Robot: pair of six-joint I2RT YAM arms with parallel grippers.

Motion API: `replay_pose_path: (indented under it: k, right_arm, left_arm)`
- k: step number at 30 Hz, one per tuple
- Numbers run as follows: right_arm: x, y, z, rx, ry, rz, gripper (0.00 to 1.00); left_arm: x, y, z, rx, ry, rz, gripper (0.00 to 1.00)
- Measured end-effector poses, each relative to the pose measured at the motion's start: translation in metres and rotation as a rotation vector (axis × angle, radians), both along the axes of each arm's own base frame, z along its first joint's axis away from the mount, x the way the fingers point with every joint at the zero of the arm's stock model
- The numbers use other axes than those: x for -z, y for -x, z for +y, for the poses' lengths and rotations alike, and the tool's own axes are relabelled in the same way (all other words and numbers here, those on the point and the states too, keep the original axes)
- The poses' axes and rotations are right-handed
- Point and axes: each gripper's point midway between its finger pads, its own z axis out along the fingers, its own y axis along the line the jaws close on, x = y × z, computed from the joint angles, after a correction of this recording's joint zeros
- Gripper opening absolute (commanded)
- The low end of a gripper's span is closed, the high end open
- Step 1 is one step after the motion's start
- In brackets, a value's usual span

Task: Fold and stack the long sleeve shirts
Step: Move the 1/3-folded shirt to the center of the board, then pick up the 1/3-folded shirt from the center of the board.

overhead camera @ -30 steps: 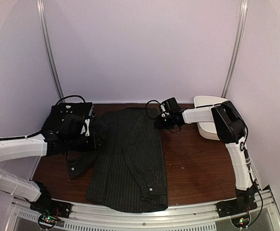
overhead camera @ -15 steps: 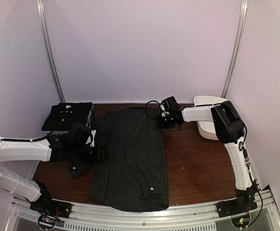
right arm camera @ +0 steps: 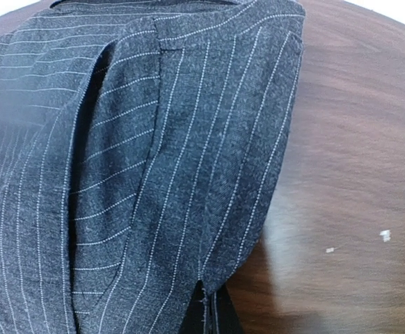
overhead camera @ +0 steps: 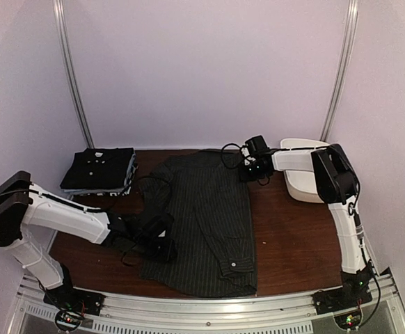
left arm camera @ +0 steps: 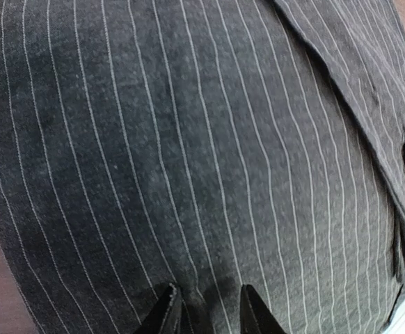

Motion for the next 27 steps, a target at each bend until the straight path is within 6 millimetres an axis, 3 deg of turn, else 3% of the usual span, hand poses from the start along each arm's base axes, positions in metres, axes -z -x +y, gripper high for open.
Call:
replay_pose_path:
  k: [6, 9, 13, 16, 20, 23, 27]
  right_arm:
    - [0.001, -0.012, -0.032, 0.024, 0.045, -0.012, 0.02]
    - [0.0, -0.014, -0.045, 0.035, 0.056, -0.012, 0.13]
    - [0.0, -0.005, -0.056, 0.043, 0.072, 0.006, 0.3]
    - [-0.002, 0.005, -0.06, 0.042, 0.079, 0.024, 0.41]
    - [-0.012, 0.017, -0.063, 0.043, 0.077, 0.037, 0.52]
    - [-0.036, 0.023, -0.061, 0.04, 0.064, 0.005, 0.59]
    - [-0.079, 0.028, -0.057, 0.042, 0.037, -0.067, 0.63]
  left_arm:
    - [-0.001, 0.018, -0.033, 0.039, -0.007, 0.015, 0.3]
    - [-0.001, 0.025, -0.041, 0.046, -0.012, 0.024, 0.29]
    - [-0.001, 0.028, -0.038, 0.032, -0.032, 0.033, 0.32]
    - [-0.007, 0.025, -0.028, 0.01, -0.073, 0.019, 0.37]
    - [-0.04, 0.009, -0.019, -0.043, -0.069, -0.049, 0.43]
    - [-0.069, -0.013, -0.002, -0.118, -0.037, -0.114, 0.45]
    - [-0.098, -0.051, 0.043, -0.265, -0.003, -0.184, 0.5]
